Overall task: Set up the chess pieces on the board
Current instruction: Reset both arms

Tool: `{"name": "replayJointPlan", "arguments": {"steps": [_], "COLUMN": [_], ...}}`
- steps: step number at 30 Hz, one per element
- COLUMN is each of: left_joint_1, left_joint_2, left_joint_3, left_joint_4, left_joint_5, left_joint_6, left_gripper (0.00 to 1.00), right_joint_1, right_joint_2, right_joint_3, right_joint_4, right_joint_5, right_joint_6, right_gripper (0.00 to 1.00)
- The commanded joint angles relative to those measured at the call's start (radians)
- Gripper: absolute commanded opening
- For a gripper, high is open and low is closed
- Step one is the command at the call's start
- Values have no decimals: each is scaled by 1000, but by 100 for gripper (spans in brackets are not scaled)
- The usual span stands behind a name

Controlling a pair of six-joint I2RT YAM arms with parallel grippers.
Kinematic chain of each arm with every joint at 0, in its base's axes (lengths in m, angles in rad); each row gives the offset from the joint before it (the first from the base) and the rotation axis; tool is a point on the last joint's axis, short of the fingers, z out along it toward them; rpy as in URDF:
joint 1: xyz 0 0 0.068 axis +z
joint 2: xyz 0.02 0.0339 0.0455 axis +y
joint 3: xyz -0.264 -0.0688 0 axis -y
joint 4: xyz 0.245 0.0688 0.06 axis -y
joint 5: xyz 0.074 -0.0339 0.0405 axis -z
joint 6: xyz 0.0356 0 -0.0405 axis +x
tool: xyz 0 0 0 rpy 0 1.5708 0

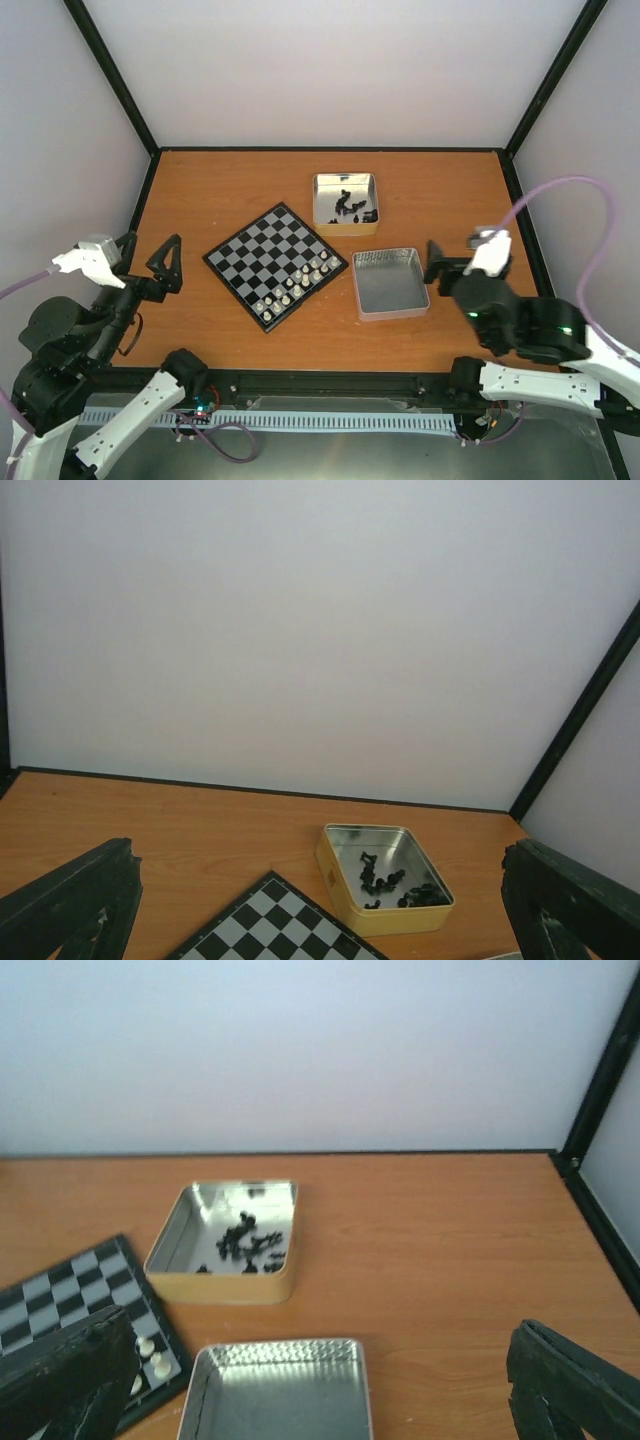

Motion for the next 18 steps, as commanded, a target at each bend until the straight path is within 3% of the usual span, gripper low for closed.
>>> {"name": "replayJointPlan", "arguments": {"steps": [1,18], "left_joint_1": [0,0], "left_joint_2": [-12,-47], "left_joint_3": [36,54], "left_joint_4": [-68,-54], "left_joint_5": [-65,-84], "left_joint_6": [48,86], "left_gripper": [100,100], "right_joint_1": [-4,-4], "right_joint_2": [-128,-159], "right_joint_3": [66,103], "right_joint_4": [-138,-115], "right_joint_5": [126,151], "right_joint_6": [15,-43], "right_gripper": [100,100]}}
